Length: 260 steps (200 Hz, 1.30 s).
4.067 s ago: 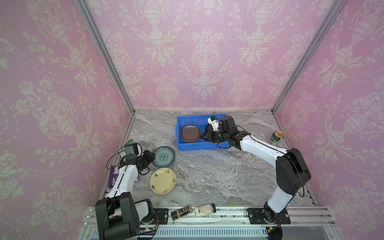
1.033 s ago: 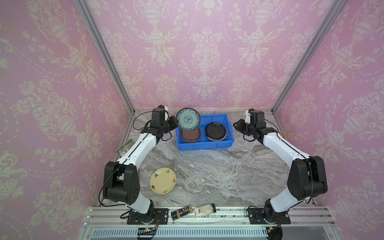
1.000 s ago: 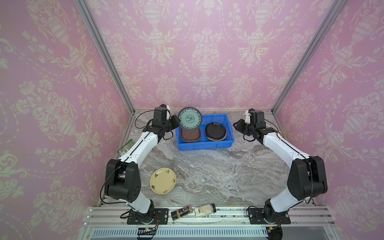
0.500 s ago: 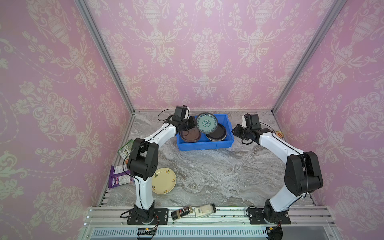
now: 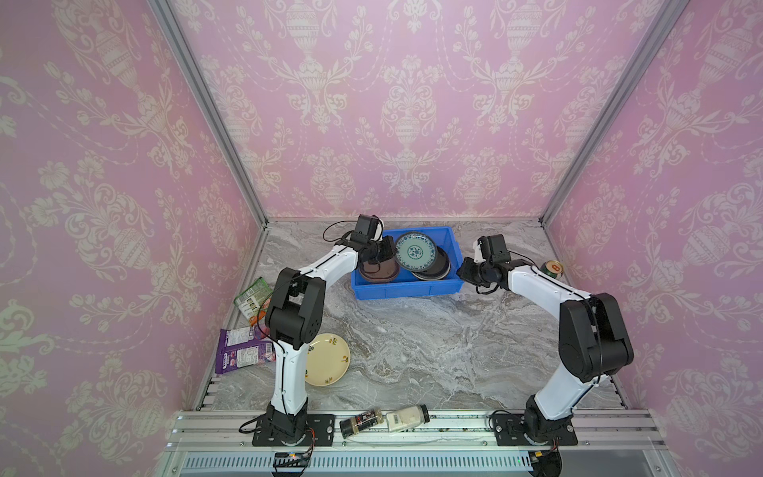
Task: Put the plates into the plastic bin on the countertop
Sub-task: 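Lower the patterned plate onto the dark plate in the bin with the left gripper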
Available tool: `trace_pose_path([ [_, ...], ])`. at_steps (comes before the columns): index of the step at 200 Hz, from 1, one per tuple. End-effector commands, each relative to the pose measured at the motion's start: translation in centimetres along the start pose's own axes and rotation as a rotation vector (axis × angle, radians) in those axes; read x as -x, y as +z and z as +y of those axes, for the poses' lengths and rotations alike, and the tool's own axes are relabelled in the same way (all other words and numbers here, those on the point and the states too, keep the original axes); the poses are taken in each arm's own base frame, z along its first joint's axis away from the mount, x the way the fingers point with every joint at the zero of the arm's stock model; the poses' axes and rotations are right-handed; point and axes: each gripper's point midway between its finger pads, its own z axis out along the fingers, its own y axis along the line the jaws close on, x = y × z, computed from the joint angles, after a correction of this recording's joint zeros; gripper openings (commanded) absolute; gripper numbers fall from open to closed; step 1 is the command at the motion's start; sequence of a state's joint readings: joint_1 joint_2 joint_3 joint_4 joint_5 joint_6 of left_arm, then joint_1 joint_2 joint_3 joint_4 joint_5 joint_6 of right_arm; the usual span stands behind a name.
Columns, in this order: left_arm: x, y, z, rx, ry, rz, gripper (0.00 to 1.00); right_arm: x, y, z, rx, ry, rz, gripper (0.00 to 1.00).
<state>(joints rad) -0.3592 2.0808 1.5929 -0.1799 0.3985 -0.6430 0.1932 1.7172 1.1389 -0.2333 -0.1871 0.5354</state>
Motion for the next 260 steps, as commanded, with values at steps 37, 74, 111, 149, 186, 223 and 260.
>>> trace_pose_path([
  [37, -0.5, 1.4, -1.5, -0.047, 0.044, 0.047, 0.0, -1.3, -0.6, 1.0, 0.027, -0.016, 0.034, 0.16],
  [74, -0.9, 1.9, -1.2, -0.041, 0.044, 0.057, 0.0, -1.5, -1.2, 0.6, -0.009, -0.027, 0.023, 0.18],
  [111, -1.0, 2.8, -1.2, -0.046, 0.042, 0.075, 0.0, -1.1, -1.2, 1.0, 0.005, -0.029, 0.022, 0.26],
  [149, -0.7, 3.9, -1.8, -0.057, 0.045, 0.078, 0.0, 0.2, -2.6, 2.2, 0.041, -0.031, -0.022, 0.28],
  [186, -1.2, 5.6, -2.3, -0.065, 0.044, 0.101, 0.0, 1.5, -4.7, 2.8, 0.046, -0.037, -0.092, 0.29],
  [223, -1.9, 7.0, -2.4, -0.053, 0.046, 0.113, 0.0, 2.3, -6.7, 3.3, 0.049, -0.045, -0.137, 0.29],
  [260, -2.3, 7.8, -1.6, -0.026, 0.036, 0.125, 0.0, 2.5, -7.7, 3.3, 0.047, -0.05, -0.158, 0.31],
])
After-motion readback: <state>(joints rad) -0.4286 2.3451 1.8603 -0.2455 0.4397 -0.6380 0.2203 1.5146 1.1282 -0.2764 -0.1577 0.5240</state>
